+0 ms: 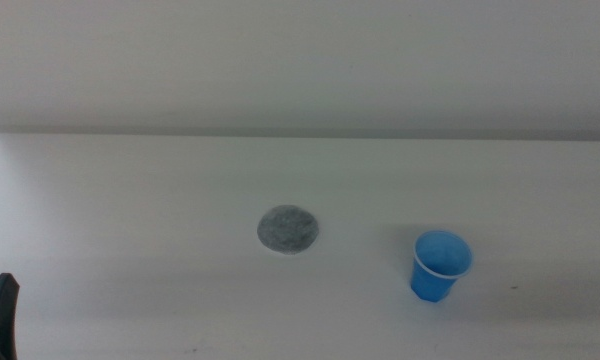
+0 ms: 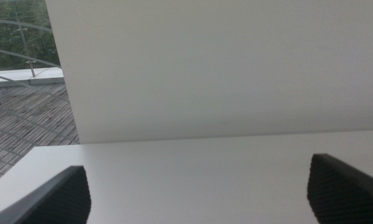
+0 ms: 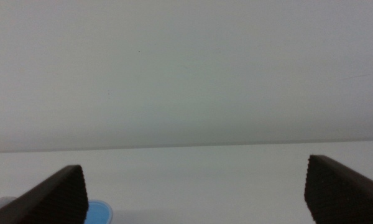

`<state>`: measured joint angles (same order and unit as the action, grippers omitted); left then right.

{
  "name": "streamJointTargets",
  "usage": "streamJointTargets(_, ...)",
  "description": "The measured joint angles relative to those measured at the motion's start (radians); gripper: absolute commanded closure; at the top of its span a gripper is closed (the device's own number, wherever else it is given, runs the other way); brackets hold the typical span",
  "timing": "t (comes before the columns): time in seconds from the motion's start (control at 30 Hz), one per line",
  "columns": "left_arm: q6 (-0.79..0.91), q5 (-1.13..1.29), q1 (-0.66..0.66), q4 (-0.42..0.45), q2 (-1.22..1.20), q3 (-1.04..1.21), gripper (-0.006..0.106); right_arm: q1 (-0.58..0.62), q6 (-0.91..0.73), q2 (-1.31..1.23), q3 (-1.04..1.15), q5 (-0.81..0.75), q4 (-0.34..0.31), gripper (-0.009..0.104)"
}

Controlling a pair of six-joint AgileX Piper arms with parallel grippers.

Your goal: Place an empty cup on a cup mat.

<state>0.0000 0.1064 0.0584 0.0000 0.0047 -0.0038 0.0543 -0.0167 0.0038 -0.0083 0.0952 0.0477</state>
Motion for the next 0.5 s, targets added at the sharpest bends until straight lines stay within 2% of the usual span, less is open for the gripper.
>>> streamJointTargets(0.17, 0.0, 0.0, 0.0, 0.0, 0.0, 0.0, 0.007, 0.0, -0.004, 0.005, -0.032, 0.133, 0.018, 0.002)
streamJointTargets(0.3, 0.0, 0.0, 0.0, 0.0, 0.0, 0.0, 0.007, 0.0, -0.004, 0.144, -0.187, 0.237, 0.039, 0.002)
streamJointTargets(0.5, 0.0, 0.0, 0.0, 0.0, 0.0, 0.0, 0.007, 0.035, -0.004, 0.521, -0.591, 0.653, 0.041, 0.002)
